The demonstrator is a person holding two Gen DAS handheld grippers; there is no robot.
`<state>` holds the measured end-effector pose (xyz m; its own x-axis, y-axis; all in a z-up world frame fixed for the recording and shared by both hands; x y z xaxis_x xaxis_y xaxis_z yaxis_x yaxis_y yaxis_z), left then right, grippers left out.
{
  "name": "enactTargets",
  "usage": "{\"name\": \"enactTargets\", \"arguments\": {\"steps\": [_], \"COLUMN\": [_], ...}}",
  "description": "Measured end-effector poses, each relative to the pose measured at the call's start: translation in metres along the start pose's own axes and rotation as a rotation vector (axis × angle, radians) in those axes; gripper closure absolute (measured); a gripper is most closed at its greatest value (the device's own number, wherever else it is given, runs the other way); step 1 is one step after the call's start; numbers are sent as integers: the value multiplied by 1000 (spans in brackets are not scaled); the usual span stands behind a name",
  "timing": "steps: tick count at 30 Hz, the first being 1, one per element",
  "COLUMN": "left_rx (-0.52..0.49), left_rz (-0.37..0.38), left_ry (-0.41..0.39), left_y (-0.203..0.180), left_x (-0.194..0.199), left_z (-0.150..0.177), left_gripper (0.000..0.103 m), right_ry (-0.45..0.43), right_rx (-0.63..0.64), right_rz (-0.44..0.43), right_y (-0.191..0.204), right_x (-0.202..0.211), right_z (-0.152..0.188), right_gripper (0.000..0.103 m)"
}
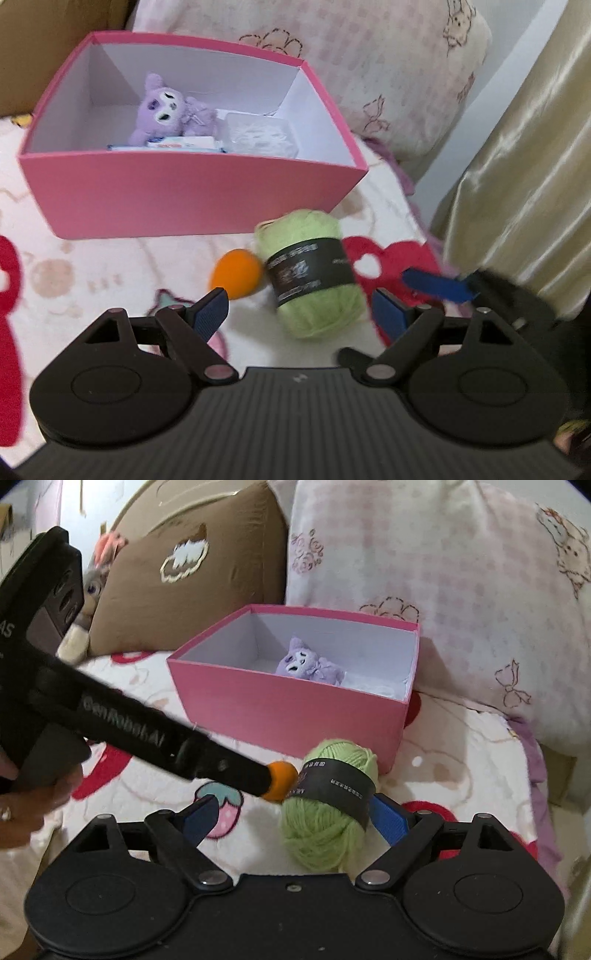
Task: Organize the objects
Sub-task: 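Move the left gripper down to the green yarn ball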
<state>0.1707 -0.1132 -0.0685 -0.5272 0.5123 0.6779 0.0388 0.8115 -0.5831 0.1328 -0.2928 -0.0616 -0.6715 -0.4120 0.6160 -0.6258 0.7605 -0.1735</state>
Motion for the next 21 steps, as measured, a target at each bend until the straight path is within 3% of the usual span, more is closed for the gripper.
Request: {"name": "enactTargets", "arguments": {"steps": [6, 8, 12, 14, 16, 19, 21], "left_rx": [59, 86, 124, 125, 118, 141, 172], "left_rz": [0, 4, 13, 25, 17, 37, 51], "left_ry": [22, 24, 21, 26, 26, 32, 30], "left_y": [5, 10, 16, 15, 13, 14, 16], "left_x": [-27, -33, -42, -46, -50, -54, -54], "left_z": [2, 1, 3, 5, 6, 6, 5], "left_gripper": [20, 20, 22, 27, 44, 49, 50], "right_ry": [60, 81, 103, 90, 73, 79, 77], "right_rx": [-132, -94, -8, -13, -50, -124, -215], "right_rz": [81, 124, 121, 116, 97, 77, 20], "right_y": [-10, -7, 0, -1, -6, -19, -30], "right_x": [-26, -34, -44, -45, -48, -58, -61], "right_z": [12, 16, 21, 21, 20, 22, 28], "right_gripper": [12, 12, 12, 12, 12, 12, 14]}}
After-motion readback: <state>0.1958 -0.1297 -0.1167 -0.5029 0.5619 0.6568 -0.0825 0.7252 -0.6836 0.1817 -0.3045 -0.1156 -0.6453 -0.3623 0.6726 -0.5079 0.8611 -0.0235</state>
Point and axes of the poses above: each gripper's, at about its wrist camera, not at the fingertips, and x roughly against the way its jaws point, y to its left, z to its underside, the point moved 1 cm from there along -x, roughly the way its jaws point, and after that the axes turned 15 degrees about x, right-handed, at the moved point
